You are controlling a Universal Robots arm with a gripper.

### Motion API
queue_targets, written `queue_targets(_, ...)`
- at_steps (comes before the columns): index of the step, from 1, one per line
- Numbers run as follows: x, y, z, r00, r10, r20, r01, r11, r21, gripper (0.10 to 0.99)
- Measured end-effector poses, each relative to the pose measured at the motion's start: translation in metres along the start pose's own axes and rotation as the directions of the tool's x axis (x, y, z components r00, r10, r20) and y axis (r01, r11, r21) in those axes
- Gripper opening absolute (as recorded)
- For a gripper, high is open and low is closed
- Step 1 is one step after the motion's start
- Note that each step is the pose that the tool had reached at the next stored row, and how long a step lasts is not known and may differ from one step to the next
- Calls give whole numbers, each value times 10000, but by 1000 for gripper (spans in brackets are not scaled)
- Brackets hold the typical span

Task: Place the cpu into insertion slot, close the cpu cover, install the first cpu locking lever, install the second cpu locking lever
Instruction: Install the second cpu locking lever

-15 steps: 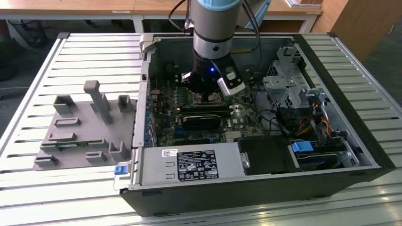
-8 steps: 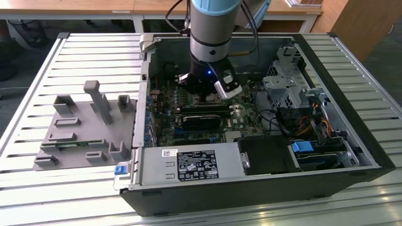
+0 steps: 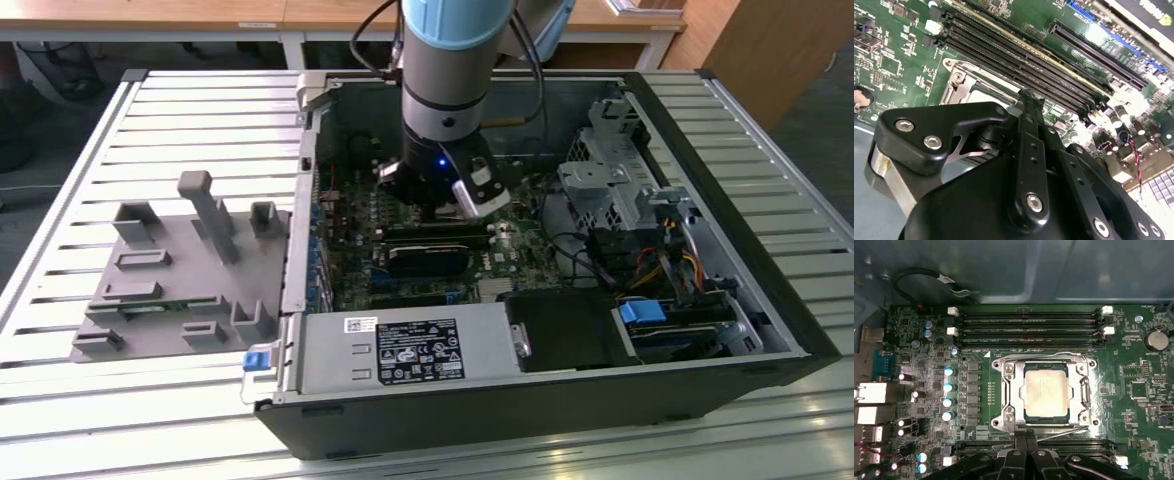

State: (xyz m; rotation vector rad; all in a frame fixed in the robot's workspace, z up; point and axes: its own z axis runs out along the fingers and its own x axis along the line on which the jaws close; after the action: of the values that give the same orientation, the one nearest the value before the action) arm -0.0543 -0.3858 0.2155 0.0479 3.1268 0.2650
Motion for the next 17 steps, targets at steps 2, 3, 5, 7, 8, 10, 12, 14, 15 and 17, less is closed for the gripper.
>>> queue_targets(2, 0, -9, 22, 10000, 0, -3, 0, 10000, -40, 106)
queue_targets(3, 1, -22, 26, 10000, 1, -4, -1, 10000, -81, 106)
queue_targets(5, 10, -49, 27, 10000, 1, -4, -1, 9999, -163, 106)
queue_targets(7, 38, -84, 21, 10000, 3, -7, -3, 9997, -226, 106)
queue_targets(8, 53, -101, 18, 10000, 2, -7, -2, 9997, -247, 106)
queue_targets(10, 75, -122, 14, 10000, 2, -8, -2, 9996, -297, 106)
queue_targets(12, 89, -126, 14, 10000, 3, -11, -4, 9993, -375, 106)
queue_targets(14, 99, -126, 15, 10000, 2, -14, -3, 9989, -462, 106)
queue_targets(15, 105, -127, 17, 10000, 3, -15, -4, 9987, -505, 106)
queue_targets(17, 117, -129, 30, 10000, 3, -16, -4, 9984, -561, 106)
